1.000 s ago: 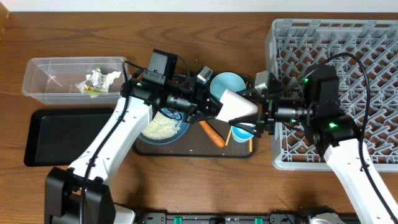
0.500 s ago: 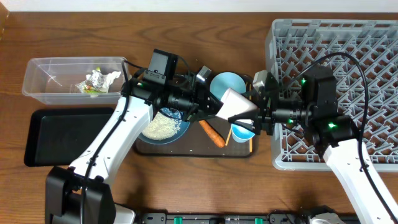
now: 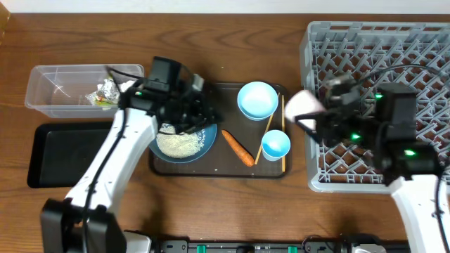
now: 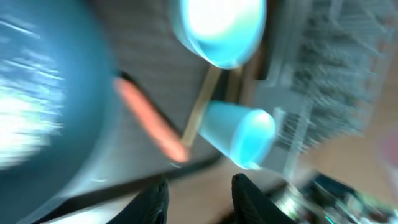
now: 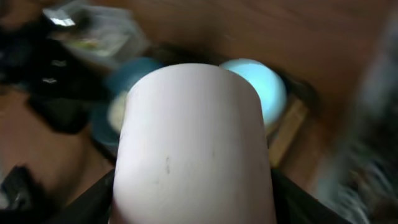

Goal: Sort waste into correct bins and load items into the dishwasher rack
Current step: 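Carry the pink cup with the right gripper and place it in the rack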

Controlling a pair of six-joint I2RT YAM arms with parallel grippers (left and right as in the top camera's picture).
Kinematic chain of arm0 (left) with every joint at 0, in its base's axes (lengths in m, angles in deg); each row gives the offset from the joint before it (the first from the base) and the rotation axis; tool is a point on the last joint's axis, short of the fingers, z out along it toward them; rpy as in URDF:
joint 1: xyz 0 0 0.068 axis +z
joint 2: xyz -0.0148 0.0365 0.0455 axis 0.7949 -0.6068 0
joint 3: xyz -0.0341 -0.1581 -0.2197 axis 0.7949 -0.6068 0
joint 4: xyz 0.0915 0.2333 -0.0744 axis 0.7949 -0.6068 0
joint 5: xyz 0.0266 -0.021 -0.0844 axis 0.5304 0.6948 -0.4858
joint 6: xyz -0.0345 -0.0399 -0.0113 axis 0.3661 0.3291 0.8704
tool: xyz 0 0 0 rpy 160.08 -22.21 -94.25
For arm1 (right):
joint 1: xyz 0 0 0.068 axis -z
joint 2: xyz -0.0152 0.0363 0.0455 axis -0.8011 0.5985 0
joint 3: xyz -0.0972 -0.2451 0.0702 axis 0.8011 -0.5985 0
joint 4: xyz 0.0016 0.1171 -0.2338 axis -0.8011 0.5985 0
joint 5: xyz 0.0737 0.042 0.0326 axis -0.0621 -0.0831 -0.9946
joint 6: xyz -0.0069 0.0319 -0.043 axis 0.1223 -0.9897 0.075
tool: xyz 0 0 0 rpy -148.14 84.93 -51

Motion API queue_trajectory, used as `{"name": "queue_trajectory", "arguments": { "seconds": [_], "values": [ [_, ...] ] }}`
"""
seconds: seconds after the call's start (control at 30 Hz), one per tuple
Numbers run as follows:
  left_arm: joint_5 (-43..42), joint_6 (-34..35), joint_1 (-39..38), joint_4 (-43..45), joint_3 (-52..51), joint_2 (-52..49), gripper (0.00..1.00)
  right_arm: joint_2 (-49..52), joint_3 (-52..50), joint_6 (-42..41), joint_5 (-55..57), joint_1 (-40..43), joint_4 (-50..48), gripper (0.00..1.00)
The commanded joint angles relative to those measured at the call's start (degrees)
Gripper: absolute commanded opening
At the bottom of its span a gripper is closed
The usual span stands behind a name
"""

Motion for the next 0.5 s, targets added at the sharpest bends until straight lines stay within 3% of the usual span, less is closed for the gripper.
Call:
{"name": "queue_trajectory", "arguments": {
  "seconds": [0.0, 0.23, 0.47],
  "values": [
    [12.92, -3.93, 2.1, -0.37, 0.59, 4.68, 0.35, -0.94, 7.45, -2.45, 12.46, 6.23, 8.33, 0.34],
    [21.7, -4.0, 3.48, -0.35, 0.59, 9.42, 0.35, 3.61, 18.53, -2.43, 23.15, 20.57, 23.74, 0.3],
    [21.77, -5.03, 3.48, -1.22, 0.57, 9.79, 0.35, 11.74, 21.66, -3.45, 27.34, 33.75, 25.73, 0.33]
  ]
}}
